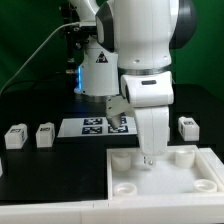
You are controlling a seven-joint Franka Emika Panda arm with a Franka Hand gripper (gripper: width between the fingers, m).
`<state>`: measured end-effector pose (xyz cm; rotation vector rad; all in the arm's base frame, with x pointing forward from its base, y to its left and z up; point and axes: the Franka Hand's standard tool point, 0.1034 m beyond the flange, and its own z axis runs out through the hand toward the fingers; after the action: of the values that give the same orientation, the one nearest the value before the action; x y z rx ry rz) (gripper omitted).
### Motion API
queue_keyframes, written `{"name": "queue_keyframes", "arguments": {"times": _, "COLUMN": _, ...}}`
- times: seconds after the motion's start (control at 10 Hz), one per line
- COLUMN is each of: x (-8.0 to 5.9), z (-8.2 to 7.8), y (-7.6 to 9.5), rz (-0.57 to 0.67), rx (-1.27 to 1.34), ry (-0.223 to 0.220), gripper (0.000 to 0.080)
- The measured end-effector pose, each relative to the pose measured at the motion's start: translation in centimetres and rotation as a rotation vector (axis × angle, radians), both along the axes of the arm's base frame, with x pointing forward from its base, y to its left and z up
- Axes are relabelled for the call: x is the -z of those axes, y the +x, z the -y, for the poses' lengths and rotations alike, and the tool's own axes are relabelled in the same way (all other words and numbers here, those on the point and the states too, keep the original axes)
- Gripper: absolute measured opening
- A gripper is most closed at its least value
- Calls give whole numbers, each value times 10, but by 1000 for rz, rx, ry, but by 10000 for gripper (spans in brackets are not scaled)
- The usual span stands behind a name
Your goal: Assemble one leg
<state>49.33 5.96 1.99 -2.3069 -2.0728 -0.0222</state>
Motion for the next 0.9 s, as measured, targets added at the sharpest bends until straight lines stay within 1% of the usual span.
{"name": "queue_keyframes", "arguments": {"times": 0.1, "x": -12, "z": -5, "y": -10, "rz": 1, "rx": 83, "ry": -7, "gripper": 649}}
{"name": "queue_keyframes", "arguments": {"times": 0.2, "x": -24, "z": -17, "y": -27, "rz": -16, "rx": 152, "ry": -19, "gripper": 649}}
{"name": "queue_keyframes", "arguments": {"times": 0.3, "x": -32, "z": -34, "y": -38, "rz": -23, "rx": 340, "ry": -25, "gripper": 649}}
{"name": "queue_keyframes", "arguments": {"times": 0.4, "x": -39, "z": -54, "y": -45, "rz": -22, "rx": 495, "ry": -30, "gripper": 649}}
{"name": "queue_keyframes", "arguments": {"times": 0.5, "x": -42, "z": -72, "y": -49, "rz": -27, "rx": 606, "ry": -36, "gripper": 649}}
{"name": "queue_keyframes", "arguments": {"times": 0.6, "x": -45, "z": -88, "y": -53, "rz": -46, "rx": 801, "ry": -40, "gripper": 649}}
{"name": "queue_keyframes", "arguments": {"times": 0.7, "x": -45, "z": -101, "y": -52, "rz": -69, "rx": 989, "ry": -30, "gripper": 649}}
{"name": "queue_keyframes", "arguments": {"times": 0.8, "x": -44, "z": -109, "y": -48, "rz": -88, "rx": 1156, "ry": -19, "gripper": 649}}
{"name": "queue_keyframes", "arguments": {"times": 0.9, "x": -44, "z": -111, "y": -45, "rz": -92, "rx": 1250, "ry": -16, "gripper": 649}}
